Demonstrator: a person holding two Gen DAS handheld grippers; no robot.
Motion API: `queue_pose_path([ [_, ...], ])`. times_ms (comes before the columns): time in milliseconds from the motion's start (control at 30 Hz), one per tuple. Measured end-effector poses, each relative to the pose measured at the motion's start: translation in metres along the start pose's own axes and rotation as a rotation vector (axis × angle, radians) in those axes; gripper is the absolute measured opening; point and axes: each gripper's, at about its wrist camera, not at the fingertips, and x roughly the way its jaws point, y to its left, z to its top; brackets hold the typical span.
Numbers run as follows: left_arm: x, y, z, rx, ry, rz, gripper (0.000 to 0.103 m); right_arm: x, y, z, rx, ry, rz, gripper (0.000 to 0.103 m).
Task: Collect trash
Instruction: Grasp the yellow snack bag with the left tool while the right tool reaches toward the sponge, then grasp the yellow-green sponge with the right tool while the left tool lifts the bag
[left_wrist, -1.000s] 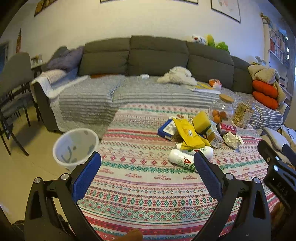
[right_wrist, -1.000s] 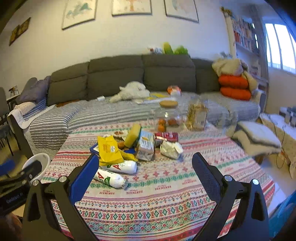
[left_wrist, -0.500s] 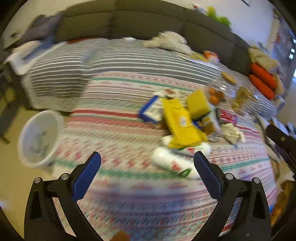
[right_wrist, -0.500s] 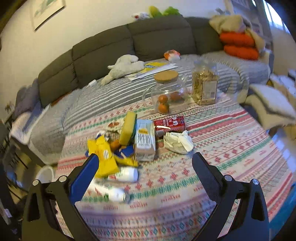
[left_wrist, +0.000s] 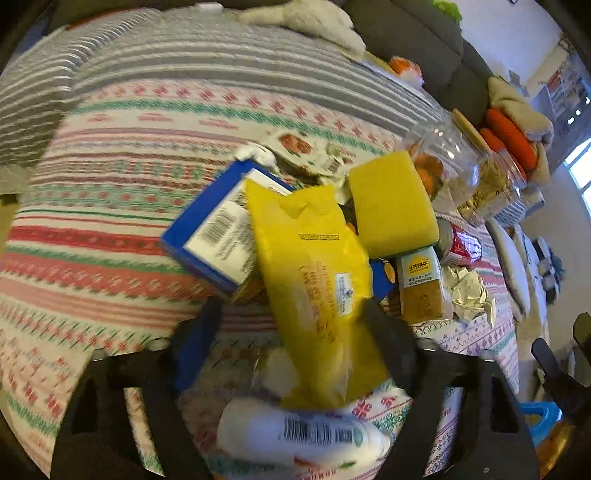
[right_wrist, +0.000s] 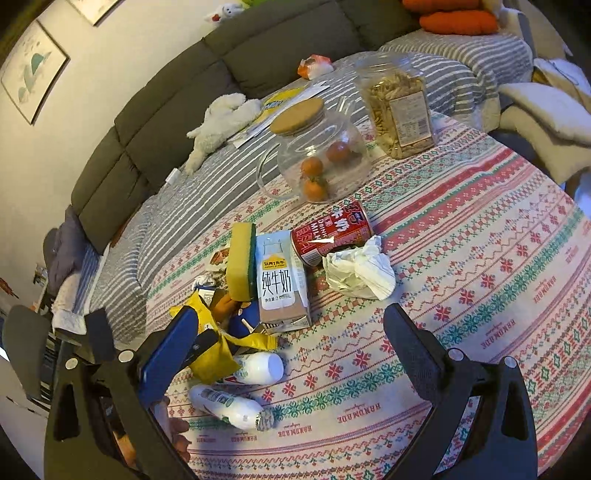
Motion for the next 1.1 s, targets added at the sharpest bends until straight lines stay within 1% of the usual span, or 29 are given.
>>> queue_pose_path([
  [67,0.001,-0.001,0.003,0.007,0.003,-0.047,0.046,0.004,0.001,0.001,-0.008,-0.009,-0.006,0.097],
  [100,0.001,-0.002,0.004,0.010,0.000,-0.066,0.027,0.005,0.000,0.002,-0.005,-0.012,-0.003,0.097],
  [133,-0.001,-0.003,0.004,0.013,-0.005,-0.087,0.018,0.007,-0.001,0.003,0.006,-0.012,-0.002,0.097],
  [167,-0.005,-0.004,0.004,0.018,-0.014,-0.099,0.017,0.009,-0.003,0.004,0.017,-0.011,-0.004,0.097],
  [233,-0.018,-0.008,0.001,0.046,-0.038,-0.105,0.012,0.014,-0.007,0.005,0.042,-0.006,-0.009,0.097],
  [333,-0.040,-0.008,-0.001,0.062,-0.065,-0.145,0.010,0.022,-0.008,0.007,0.044,-0.005,-0.034,0.097],
  [400,-0.066,-0.004,-0.003,0.070,-0.108,-0.163,0.010,0.030,-0.001,0.009,0.004,0.001,-0.049,0.097],
  [433,-0.077,-0.002,-0.004,0.072,-0.132,-0.164,0.010,0.035,0.006,0.010,-0.036,0.004,-0.067,0.097],
  [500,-0.102,0.005,-0.005,0.075,-0.191,-0.143,0.010,0.048,0.021,0.012,-0.103,0.007,-0.105,0.097],
  [600,-0.133,0.017,-0.007,0.083,-0.273,-0.090,0.010,0.070,0.041,0.020,-0.149,0.030,-0.104,0.097],
  [667,-0.148,0.024,-0.007,0.083,-0.309,-0.067,0.010,0.093,0.059,0.032,-0.181,0.062,-0.100,0.097],
  [700,-0.155,0.028,-0.006,0.086,-0.327,-0.054,0.010,0.103,0.068,0.037,-0.198,0.069,-0.114,0.097],
  [800,-0.166,0.036,-0.004,0.090,-0.345,-0.033,0.010,0.127,0.087,0.043,-0.246,0.078,-0.142,0.097],
  [900,-0.171,0.039,-0.005,0.094,-0.353,-0.021,0.010,0.152,0.100,0.044,-0.292,0.076,-0.215,0.096],
  [967,-0.173,0.041,-0.006,0.101,-0.357,-0.012,0.010,0.163,0.105,0.041,-0.316,0.078,-0.247,0.090],
  [1033,-0.175,0.045,-0.007,0.105,-0.360,0.000,0.010,0.177,0.109,0.038,-0.349,0.101,-0.269,0.073],
  [1067,-0.177,0.048,-0.007,0.103,-0.359,0.001,0.010,0.183,0.110,0.035,-0.364,0.118,-0.273,0.068],
  [1100,-0.178,0.051,-0.007,0.100,-0.357,0.002,0.010,0.186,0.111,0.034,-0.375,0.121,-0.280,0.058],
])
